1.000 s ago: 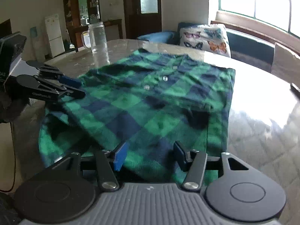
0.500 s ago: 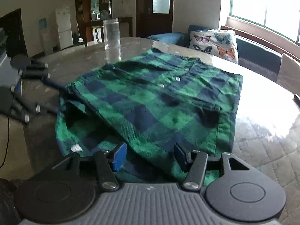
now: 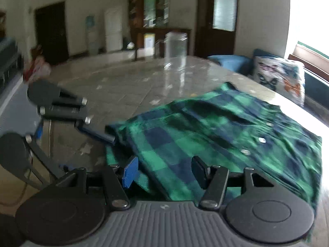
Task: Fold clothes
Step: 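Grasp the shirt hem with the right tool while the left tool grasps it too, lifting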
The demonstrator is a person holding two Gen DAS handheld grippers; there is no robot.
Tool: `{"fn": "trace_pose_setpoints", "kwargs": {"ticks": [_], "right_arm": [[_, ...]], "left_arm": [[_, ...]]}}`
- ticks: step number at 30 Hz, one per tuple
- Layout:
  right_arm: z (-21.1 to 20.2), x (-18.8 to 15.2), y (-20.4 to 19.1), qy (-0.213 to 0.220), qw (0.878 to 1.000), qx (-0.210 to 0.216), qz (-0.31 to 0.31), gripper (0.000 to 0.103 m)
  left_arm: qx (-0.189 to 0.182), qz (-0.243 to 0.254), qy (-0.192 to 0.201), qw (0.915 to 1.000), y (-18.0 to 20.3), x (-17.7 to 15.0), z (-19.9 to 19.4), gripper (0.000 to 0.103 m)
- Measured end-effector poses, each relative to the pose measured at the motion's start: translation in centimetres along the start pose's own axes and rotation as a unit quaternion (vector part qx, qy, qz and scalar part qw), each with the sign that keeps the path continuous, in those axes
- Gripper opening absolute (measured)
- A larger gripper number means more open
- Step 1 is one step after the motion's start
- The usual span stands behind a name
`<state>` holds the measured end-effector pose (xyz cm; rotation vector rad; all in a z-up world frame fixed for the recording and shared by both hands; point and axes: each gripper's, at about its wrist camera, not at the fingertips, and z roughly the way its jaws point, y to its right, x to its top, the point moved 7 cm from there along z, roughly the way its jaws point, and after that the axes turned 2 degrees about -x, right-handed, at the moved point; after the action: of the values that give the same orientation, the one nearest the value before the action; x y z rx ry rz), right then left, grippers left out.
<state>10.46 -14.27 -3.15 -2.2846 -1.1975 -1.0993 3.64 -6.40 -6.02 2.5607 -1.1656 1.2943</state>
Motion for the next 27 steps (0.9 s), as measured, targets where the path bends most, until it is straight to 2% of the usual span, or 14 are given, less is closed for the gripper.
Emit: {"fn": "trace_pose_setpoints", "kwargs": {"ticks": [3, 5, 10, 17, 19, 20, 22, 25, 27], "right_arm": [[1.2, -1.2, -1.1, -0.02, 0.999, -0.004, -0.034, 0.059], [1.4, -1.9, -1.6, -0.019, 0.999, -0.011, -0.049, 0.059], [-0.8, -1.8, -0.9, -0.009, 1.0, -0.008, -0.023, 0.059], [-5.4, -3.0, 1.5, -0.001, 0.999, -0.033, 0.014, 0.06], [-5.9, -3.6, 1.7, -0.008, 0.999, -0.038, 0.011, 0.063], [-6.1, -4.0, 1.9, -0.012, 0.999, -0.04, 0.009, 0.065], [-6.6, -4.6, 2.1, -0.019, 0.999, -0.044, 0.006, 0.066], [-7.3, -5.6, 2.5, -0.03, 0.998, -0.051, 0.002, 0.066], [-7.7, -6.3, 2.7, -0.037, 0.998, -0.055, -0.001, 0.068]], "left_arm": [[-0.005, 0.001, 0.004, 1.0, 0.2, -0.2, 0.0, 0.054], [-0.01, 0.005, 0.005, 0.9999, 0.4, -0.2, 0.2, 0.054], [-0.015, 0.024, 0.013, 0.9995, 1.2, 0.3, 0.7, 0.054], [-0.019, 0.051, 0.029, 0.9981, 2.3, 1.3, 1.4, 0.054], [-0.024, 0.055, 0.034, 0.9976, 2.6, 1.4, 1.5, 0.053], [-0.027, 0.055, 0.036, 0.9975, 2.6, 1.5, 1.5, 0.051], [-0.034, 0.045, 0.041, 0.9976, 2.5, 1.8, 1.5, 0.037], [-0.038, 0.022, 0.052, 0.9977, 1.7, 2.5, 1.3, 0.026], [-0.04, -0.005, 0.06, 0.9974, 0.8, 3.3, 1.1, 0.022]]}}
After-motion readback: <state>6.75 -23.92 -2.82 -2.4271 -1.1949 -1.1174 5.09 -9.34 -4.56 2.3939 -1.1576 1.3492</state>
